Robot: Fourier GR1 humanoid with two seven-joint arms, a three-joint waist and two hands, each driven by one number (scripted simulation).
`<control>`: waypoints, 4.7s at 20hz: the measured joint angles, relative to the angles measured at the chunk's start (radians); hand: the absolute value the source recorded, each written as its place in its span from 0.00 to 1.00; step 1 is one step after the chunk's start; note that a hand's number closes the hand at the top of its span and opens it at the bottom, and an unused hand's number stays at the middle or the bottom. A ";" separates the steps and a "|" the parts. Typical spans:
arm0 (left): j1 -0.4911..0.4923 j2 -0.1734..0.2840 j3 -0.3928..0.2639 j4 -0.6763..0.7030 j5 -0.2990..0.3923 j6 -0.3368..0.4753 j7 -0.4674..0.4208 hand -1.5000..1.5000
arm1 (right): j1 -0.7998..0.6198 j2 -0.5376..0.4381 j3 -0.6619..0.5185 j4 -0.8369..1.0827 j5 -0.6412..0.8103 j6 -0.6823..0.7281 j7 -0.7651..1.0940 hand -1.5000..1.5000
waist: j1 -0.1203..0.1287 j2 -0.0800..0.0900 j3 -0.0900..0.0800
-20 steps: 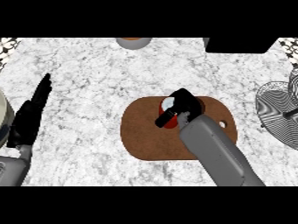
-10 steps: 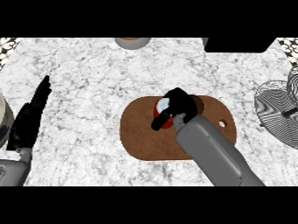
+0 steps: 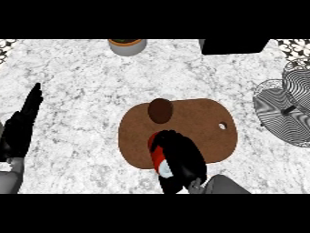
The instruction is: Pick the can from the cutting board and place it in the tiered basket
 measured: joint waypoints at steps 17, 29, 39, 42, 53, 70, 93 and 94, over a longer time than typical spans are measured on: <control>0.019 0.007 0.022 -0.038 0.000 -0.011 0.006 0.50 | 0.400 -0.562 -0.427 -0.824 -0.001 -0.215 -0.180 1.00 | -0.005 0.029 0.001; 0.009 -0.032 0.006 -0.051 -0.035 -0.021 0.010 0.50 | 0.456 -0.708 -0.966 -0.794 -0.441 0.002 -0.359 1.00 | 0.032 0.037 0.001; -0.049 -0.059 0.020 0.004 -0.055 -0.049 -0.005 0.50 | 0.355 -0.756 -1.060 -0.502 -0.234 0.049 -0.538 1.00 | 0.060 0.045 0.000; -0.047 -0.065 0.017 -0.015 -0.062 -0.057 0.009 0.50 | 0.292 -0.763 -1.053 -0.379 -0.161 0.037 -0.585 1.00 | 0.067 0.045 0.000; -0.047 -0.078 0.049 -0.043 -0.083 -0.089 0.039 0.50 | 0.117 -0.730 -1.024 0.043 -0.080 0.080 -0.913 1.00 | 0.065 0.043 0.001; -0.056 -0.100 0.074 -0.025 -0.108 -0.113 0.027 0.50 | -0.036 -0.644 -1.057 0.430 -0.167 0.270 -1.055 0.00 | 0.065 0.028 -0.021; -0.061 -0.126 0.100 -0.021 -0.130 -0.131 0.021 0.50 | -0.064 -0.958 -1.396 0.994 -0.389 0.598 -1.191 0.00 | 0.066 0.049 0.003; -0.057 -0.131 0.096 -0.025 -0.133 -0.129 0.022 0.50 | -0.051 -0.976 -1.402 1.025 -0.389 0.603 -1.214 0.00 | 0.067 0.049 0.004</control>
